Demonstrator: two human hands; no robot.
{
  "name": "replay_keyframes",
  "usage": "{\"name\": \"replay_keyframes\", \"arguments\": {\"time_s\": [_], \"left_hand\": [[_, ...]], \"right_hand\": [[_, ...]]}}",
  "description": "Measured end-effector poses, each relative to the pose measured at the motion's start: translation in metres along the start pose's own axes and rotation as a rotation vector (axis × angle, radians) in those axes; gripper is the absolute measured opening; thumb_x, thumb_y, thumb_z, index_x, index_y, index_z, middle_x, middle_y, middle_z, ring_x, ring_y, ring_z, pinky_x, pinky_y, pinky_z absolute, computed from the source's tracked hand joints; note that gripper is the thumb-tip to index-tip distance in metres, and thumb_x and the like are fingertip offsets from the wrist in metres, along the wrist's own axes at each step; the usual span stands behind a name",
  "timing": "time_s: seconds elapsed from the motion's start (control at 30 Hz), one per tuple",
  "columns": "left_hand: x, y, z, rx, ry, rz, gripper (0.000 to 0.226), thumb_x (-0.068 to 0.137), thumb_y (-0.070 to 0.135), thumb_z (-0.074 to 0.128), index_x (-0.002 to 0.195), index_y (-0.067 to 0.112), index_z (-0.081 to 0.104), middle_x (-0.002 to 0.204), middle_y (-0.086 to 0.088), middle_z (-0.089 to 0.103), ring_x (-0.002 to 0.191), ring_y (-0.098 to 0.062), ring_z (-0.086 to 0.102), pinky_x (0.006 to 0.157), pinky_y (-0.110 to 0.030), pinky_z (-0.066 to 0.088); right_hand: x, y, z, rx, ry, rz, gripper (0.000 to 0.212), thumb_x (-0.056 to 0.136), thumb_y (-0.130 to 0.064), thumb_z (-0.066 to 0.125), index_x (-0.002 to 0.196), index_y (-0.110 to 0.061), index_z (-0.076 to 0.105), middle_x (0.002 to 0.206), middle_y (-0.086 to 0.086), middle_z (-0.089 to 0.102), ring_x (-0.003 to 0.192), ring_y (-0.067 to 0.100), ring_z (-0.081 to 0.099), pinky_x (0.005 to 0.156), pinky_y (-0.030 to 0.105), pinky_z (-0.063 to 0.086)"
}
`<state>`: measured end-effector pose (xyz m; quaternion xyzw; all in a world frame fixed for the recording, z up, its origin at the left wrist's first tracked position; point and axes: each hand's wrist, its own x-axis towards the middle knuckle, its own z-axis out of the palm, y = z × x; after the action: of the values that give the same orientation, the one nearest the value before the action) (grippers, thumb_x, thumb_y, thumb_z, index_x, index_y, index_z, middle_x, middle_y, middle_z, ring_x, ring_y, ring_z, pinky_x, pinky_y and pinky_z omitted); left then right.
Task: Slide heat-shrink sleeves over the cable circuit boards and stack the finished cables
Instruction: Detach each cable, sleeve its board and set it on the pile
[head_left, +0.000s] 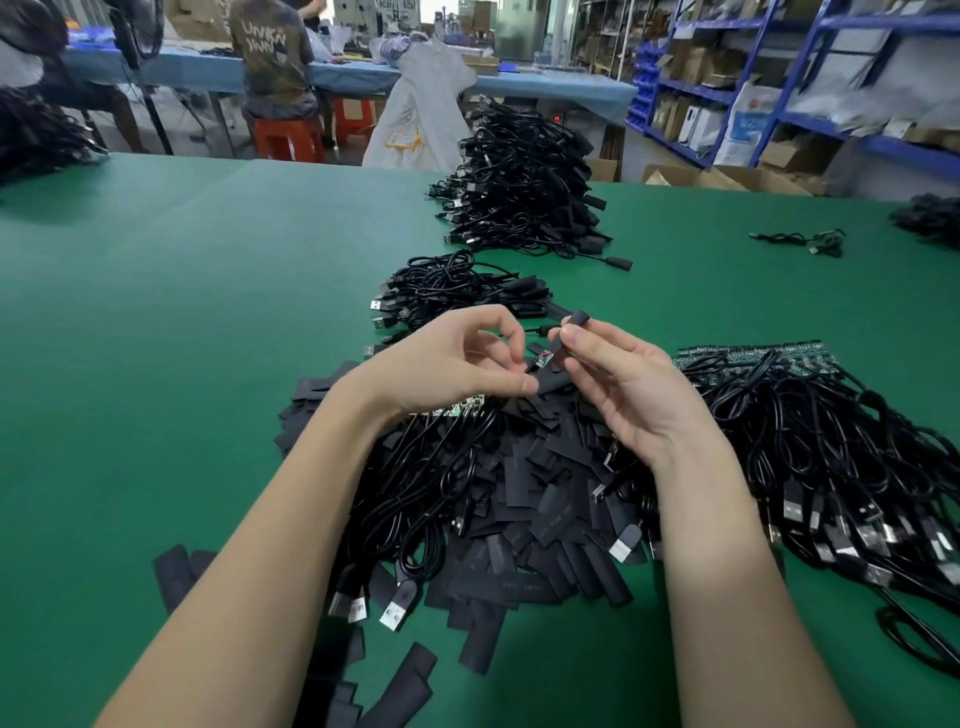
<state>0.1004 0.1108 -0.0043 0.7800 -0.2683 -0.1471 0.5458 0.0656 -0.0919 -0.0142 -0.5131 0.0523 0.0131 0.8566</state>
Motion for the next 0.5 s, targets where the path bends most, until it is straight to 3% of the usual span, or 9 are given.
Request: {"name": "replay_keyframes", "arguments": {"time_s": [0.07,0.2,0.37,0.5], "left_hand": [[0.004,0.0,0.004,0.024,0.089,0.057,0.019,0.086,0.016,0.08,0.09,0.014,0.061,0.072,0.009,0.062,0.063,-0.011,0.051,0.063,-0.02,0.043],[0.007,-0.001,0.009,-0.004,0.19,0.101,0.015,0.085,0.017,0.082,0.091,0.018,0.068,0.074,0.005,0.072,0.063,-0.006,0.06,0.058,-0.015,0.044],[0.01,-0.003,0.013,0.019,0.273,0.16,0.011,0.084,0.013,0.082,0.09,0.014,0.073,0.077,-0.002,0.075,0.07,-0.012,0.069,0.073,-0.025,0.056],[0.009,-0.002,0.015,0.027,0.293,0.182,0.012,0.083,0.011,0.083,0.091,0.009,0.074,0.076,-0.002,0.075,0.07,-0.012,0.07,0.074,-0.025,0.057]], "right_hand": [[0.001,0.0,0.002,0.052,0.033,-0.01,0.036,0.065,-0.012,0.083,0.1,-0.005,0.075,0.095,0.007,0.079,0.079,0.008,0.074,0.066,0.014,0.056],[0.001,0.0,0.005,0.108,0.073,-0.015,0.025,0.07,-0.009,0.082,0.094,-0.006,0.075,0.094,0.007,0.078,0.079,0.01,0.074,0.066,0.014,0.056],[0.002,0.001,0.008,0.136,0.08,-0.01,0.025,0.08,-0.006,0.079,0.104,-0.002,0.073,0.096,0.008,0.078,0.08,0.01,0.075,0.067,0.015,0.057],[0.001,0.001,0.008,0.125,0.082,-0.016,0.036,0.08,-0.008,0.08,0.114,0.001,0.071,0.098,0.008,0.078,0.082,0.01,0.075,0.068,0.015,0.057]]}}
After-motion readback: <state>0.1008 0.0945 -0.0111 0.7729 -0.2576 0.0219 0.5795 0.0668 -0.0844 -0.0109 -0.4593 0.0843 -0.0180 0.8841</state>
